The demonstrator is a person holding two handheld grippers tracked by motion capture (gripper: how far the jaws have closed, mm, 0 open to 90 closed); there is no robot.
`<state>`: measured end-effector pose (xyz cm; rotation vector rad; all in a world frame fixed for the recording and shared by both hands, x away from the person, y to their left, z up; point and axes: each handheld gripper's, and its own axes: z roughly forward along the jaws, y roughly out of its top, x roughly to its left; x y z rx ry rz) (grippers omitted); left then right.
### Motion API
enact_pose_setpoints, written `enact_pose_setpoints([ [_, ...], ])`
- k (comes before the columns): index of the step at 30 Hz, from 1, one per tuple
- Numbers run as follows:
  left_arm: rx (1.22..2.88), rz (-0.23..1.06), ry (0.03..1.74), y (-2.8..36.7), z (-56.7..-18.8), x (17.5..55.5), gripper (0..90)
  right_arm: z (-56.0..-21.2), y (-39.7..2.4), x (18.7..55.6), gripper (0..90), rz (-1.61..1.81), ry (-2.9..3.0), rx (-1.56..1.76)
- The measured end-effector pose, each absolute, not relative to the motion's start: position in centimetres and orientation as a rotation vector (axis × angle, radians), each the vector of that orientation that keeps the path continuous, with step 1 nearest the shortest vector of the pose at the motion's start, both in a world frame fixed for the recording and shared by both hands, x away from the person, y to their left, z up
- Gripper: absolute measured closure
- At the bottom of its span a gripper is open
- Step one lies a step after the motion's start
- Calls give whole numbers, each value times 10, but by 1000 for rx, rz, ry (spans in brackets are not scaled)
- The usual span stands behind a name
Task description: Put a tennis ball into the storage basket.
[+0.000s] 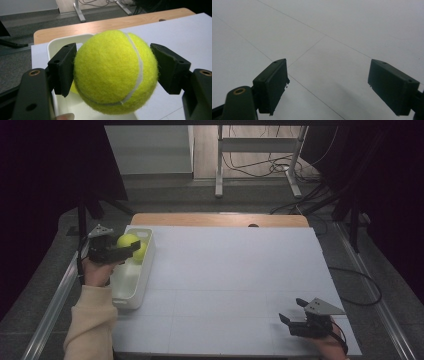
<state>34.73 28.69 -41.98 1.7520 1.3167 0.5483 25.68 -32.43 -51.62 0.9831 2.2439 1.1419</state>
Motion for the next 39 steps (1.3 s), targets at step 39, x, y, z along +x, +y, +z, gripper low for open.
enact_pose_setpoints([
  [39, 1942, 478, 1370, 279, -438, 354, 259, -516, -325, 257, 168, 1139, 2245, 981],
])
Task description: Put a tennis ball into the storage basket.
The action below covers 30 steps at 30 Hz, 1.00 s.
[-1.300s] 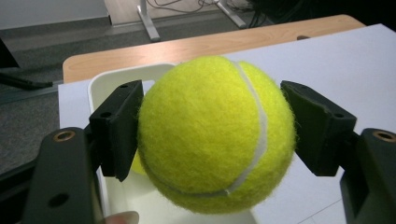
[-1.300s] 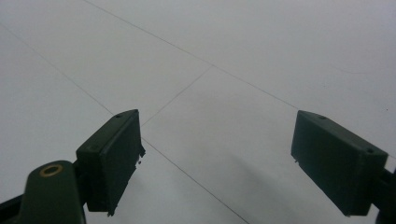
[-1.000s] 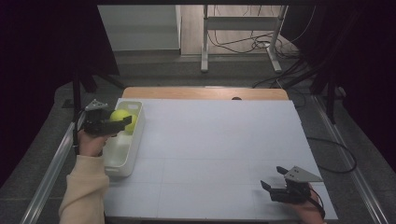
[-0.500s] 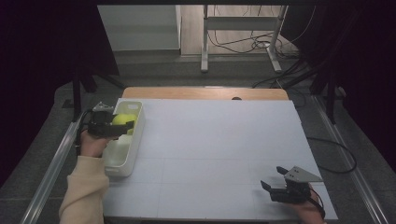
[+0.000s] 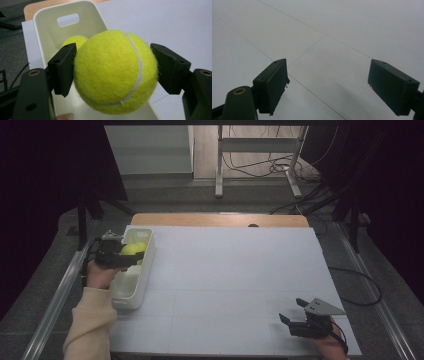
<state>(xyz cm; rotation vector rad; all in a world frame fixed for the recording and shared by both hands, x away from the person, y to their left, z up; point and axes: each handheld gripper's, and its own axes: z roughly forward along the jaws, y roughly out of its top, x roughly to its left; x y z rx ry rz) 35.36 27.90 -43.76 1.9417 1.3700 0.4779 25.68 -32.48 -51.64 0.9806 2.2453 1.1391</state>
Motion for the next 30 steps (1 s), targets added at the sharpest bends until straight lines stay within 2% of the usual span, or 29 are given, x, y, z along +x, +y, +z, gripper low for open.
enact_pose_setpoints([
  [5, 1938, 489, 1382, 279, -438, 354, 251, -516, -325, 257, 168, 1139, 2246, 980],
  [12, 1892, 517, 1385, 283, -434, 352, 183, -517, -325, 257, 168, 1137, 2246, 978],
  [20, 1838, 546, 1347, 282, -427, 347, 178, -517, -324, 257, 168, 1137, 2248, 979],
  [30, 1868, 531, 1276, 274, -420, 339, 181, -517, -325, 257, 168, 1136, 2249, 978],
])
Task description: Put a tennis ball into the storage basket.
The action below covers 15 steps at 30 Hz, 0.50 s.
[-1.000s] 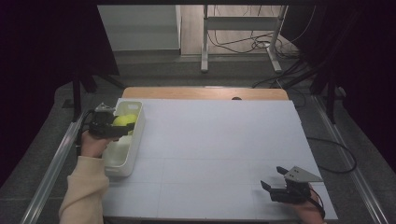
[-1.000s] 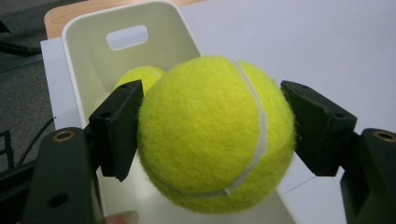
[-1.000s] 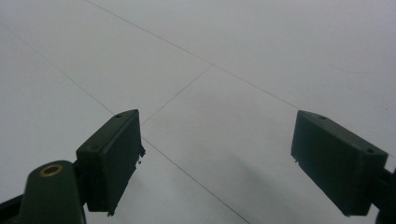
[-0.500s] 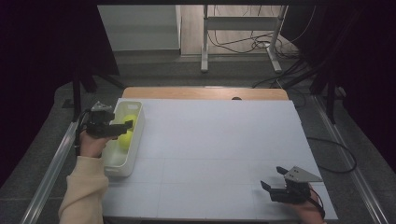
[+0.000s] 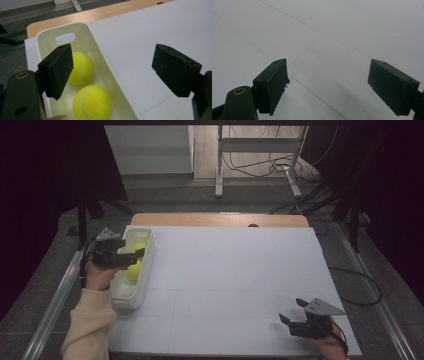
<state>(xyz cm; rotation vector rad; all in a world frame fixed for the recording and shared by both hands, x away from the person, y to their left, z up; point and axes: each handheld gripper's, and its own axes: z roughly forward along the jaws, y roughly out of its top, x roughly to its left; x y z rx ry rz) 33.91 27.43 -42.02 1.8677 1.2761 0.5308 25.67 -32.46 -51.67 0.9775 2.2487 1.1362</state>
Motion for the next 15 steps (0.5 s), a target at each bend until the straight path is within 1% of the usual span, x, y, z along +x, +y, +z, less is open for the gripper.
enact_pose_setpoints([
  [6, 1871, 530, 1220, 267, -415, 331, 180, -516, -325, 256, 168, 1138, 2247, 978],
  [15, 1867, 482, 1128, 256, -408, 320, 178, -516, -325, 256, 168, 1137, 2247, 979],
])
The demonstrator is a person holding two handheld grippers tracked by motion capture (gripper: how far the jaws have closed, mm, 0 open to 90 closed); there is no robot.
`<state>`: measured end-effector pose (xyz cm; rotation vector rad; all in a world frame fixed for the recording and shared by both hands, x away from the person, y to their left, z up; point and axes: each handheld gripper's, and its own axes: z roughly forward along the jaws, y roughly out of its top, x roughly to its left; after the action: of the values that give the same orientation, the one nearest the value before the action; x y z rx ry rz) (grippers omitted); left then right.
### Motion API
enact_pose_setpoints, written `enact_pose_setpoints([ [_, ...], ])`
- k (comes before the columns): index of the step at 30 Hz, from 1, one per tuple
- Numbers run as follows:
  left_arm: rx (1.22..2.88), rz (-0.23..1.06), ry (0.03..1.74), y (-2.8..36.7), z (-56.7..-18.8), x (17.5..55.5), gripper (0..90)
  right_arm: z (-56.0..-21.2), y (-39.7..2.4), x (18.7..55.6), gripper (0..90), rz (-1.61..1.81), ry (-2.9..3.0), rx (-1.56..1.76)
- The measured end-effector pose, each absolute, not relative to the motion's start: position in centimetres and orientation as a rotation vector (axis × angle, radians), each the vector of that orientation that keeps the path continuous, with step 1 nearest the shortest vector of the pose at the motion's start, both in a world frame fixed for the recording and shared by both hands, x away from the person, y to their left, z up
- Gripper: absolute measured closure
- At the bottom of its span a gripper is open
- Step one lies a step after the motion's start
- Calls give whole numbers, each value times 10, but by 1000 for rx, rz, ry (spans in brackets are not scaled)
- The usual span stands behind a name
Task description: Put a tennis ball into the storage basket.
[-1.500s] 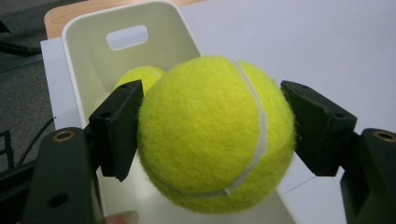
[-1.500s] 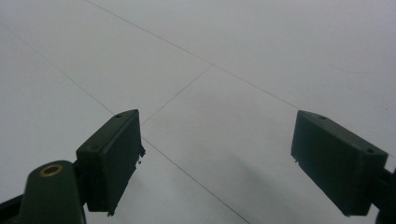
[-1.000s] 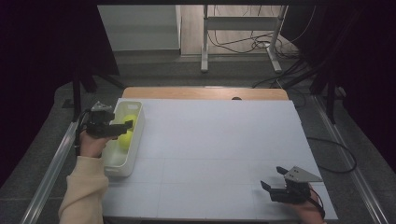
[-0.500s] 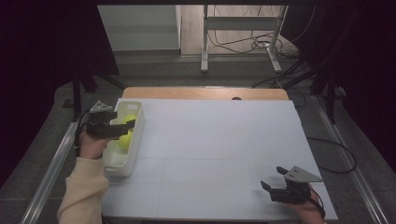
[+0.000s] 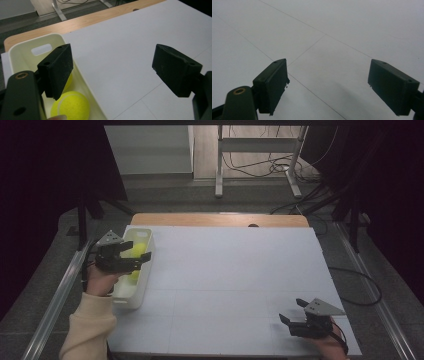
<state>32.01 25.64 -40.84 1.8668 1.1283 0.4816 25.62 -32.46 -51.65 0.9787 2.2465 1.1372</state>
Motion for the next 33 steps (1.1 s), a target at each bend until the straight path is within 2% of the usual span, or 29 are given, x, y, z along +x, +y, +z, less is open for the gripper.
enact_pose_setpoints([
  [7, 1837, 453, 1089, 246, -410, 312, 182, -516, -325, 256, 168, 1138, 2245, 978],
  [17, 1865, 420, 1000, 220, -420, 301, 179, -516, -324, 256, 168, 1132, 2245, 975],
  [33, 1886, 400, 940, 202, -439, 286, 176, -516, -324, 256, 168, 1147, 2242, 973],
])
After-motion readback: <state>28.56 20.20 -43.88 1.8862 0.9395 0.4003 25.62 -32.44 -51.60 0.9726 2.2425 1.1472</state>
